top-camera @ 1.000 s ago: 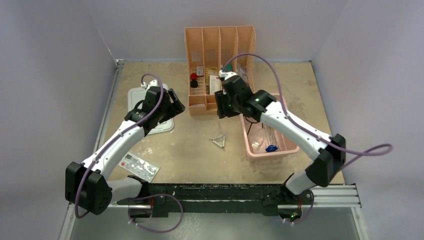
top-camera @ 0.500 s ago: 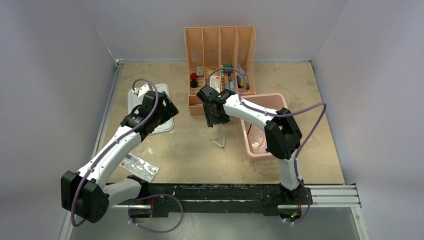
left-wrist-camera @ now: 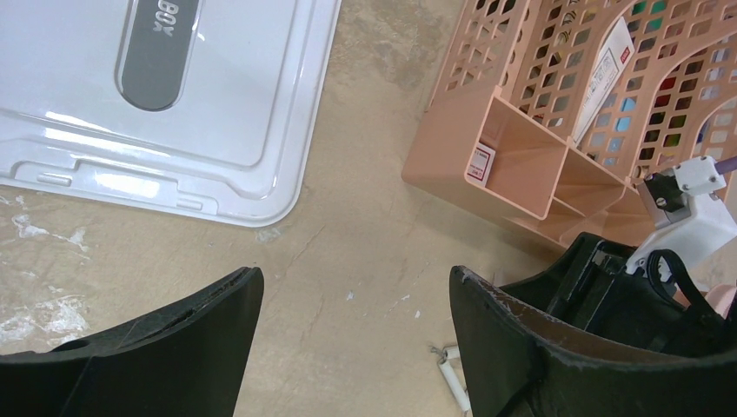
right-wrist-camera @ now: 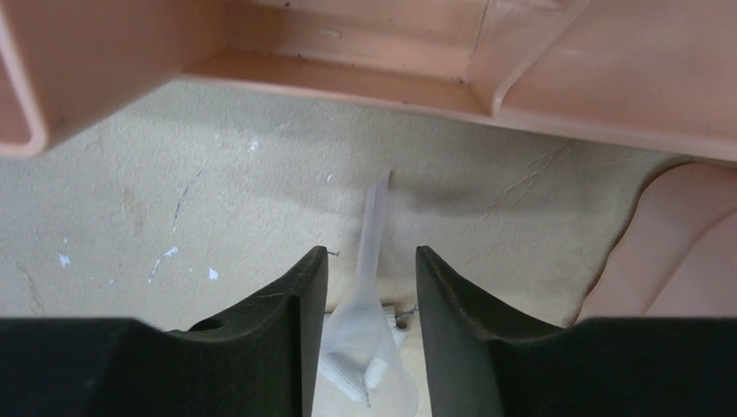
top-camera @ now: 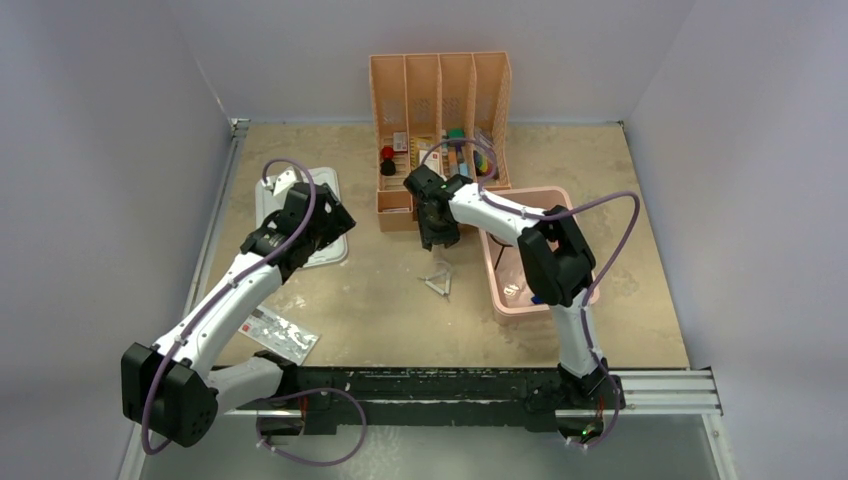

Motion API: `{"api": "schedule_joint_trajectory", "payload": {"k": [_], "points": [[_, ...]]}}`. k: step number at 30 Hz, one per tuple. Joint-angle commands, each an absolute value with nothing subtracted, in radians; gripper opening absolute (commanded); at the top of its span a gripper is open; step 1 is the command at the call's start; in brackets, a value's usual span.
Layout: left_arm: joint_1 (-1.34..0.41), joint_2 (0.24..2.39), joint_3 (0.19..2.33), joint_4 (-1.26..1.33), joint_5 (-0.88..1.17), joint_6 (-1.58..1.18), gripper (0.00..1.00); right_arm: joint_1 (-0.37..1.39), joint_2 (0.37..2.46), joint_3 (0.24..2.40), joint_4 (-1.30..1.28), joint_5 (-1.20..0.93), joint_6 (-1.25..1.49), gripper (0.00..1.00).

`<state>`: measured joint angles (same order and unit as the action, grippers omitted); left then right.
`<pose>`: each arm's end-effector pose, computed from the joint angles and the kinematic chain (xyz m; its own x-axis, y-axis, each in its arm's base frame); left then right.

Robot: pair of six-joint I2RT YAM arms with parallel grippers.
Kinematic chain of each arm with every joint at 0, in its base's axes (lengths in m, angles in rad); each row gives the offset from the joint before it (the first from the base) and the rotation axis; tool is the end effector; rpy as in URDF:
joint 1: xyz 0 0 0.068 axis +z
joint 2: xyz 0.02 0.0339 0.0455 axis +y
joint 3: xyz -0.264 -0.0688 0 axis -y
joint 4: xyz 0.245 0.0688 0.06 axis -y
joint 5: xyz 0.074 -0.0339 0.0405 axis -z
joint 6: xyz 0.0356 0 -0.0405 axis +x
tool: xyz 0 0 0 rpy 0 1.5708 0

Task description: Organize the chemistry lab equipment

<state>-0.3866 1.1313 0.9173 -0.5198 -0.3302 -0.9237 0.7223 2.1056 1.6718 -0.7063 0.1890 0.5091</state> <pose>0.2264 -0.0797 0.2869 -0.4806 -0.6192 -0.6210 -0.4143 0.7844 -0.4616 0.3402 0.2909 0.1931 -0.8831 -0.1401 -0.4478 -0.1833 0.9815 0.0544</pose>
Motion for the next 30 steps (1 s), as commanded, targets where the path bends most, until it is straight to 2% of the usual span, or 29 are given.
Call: {"api": "schedule_joint_trajectory", "payload": {"k": [1,14,23,27,30], "points": [[-0.382,1.129,0.925,-0.507,-0.351,-0.921,0.78,0.720,2.118,1.671,-0.689,0.167,0.490,0.42],[-0.382,1.134,0.918,-0.500,-0.335,-0.923,0.77,0.720,2.131,1.633,-0.676,0.141,0.503,0.30],[-0.382,1.125,0.914,-0.500,-0.327,-0.926,0.77,0.720,2.103,1.610,-0.642,0.095,0.514,0.07],[-0.382,1.121,0.912,-0.499,-0.328,-0.925,0.77,0.719,2.057,1.609,-0.606,0.069,0.507,0.00],[-0.382,1.116,0.917,-0.503,-0.332,-0.923,0.77,0.720,2.002,1.621,-0.593,0.032,0.494,0.00]]}}
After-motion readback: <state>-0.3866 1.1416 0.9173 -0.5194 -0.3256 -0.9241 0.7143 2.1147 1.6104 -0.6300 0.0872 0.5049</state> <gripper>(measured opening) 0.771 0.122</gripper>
